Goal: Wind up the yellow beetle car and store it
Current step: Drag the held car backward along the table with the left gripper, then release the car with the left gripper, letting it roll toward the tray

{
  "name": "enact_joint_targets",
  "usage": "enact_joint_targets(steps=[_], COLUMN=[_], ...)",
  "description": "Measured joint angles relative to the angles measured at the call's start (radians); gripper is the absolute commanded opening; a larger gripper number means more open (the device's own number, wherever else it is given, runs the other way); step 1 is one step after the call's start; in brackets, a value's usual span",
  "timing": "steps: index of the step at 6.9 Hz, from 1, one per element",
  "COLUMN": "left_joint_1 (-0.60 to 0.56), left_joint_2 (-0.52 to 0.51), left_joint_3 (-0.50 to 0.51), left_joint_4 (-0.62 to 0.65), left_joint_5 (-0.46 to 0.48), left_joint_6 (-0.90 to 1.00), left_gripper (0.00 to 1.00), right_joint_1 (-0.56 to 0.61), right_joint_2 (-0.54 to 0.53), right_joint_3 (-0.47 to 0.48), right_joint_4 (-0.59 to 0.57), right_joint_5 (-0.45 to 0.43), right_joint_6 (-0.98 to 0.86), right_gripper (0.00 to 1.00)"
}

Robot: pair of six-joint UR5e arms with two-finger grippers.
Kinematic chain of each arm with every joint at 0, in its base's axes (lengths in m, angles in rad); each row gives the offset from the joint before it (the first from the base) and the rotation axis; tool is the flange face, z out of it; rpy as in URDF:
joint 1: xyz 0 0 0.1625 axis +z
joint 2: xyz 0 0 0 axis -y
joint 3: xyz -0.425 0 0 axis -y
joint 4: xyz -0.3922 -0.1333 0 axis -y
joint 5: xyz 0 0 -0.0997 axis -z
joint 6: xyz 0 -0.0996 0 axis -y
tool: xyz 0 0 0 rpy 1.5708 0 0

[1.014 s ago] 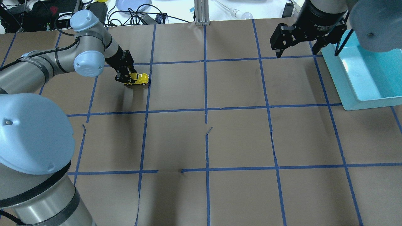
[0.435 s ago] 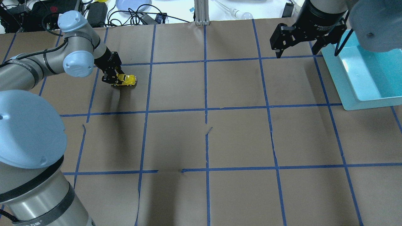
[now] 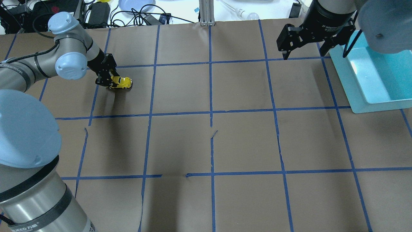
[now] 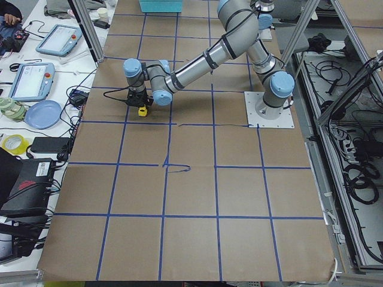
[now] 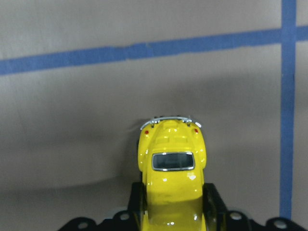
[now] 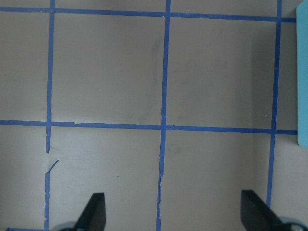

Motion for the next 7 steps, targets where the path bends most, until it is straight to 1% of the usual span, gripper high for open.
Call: enact_joint_targets(steps=[1,2,3,7], left_joint_1=[0.028,0.05,0.06,0.042], left_joint_2=[0.001,0.004,0.008,0.045], left_joint_3=[0.0,0.0,0.002,0.003], left_joint_4=[0.0,0.0,0.0,0.003], left_joint_5=[0.0,-0.001,-0.004,-0.014], left_joint_6=[0.035,0.057,0.061,0.067], left_gripper=[0.4,0.92,0.99,1.0], right_joint_1=[0.0,0.0,0.0,0.0], right_joint_2=[0.0,0.0,0.0,0.0], right_joint_3=[0.002,0.003,0.004,0.004], right_joint_4=[0.0,0.0,-0.001,0.0], right_joint_5=[0.0,0.0,0.0,0.0], right_joint_6=[0.0,0.0,0.0,0.0], right_gripper=[1.0,1.0,1.0,1.0])
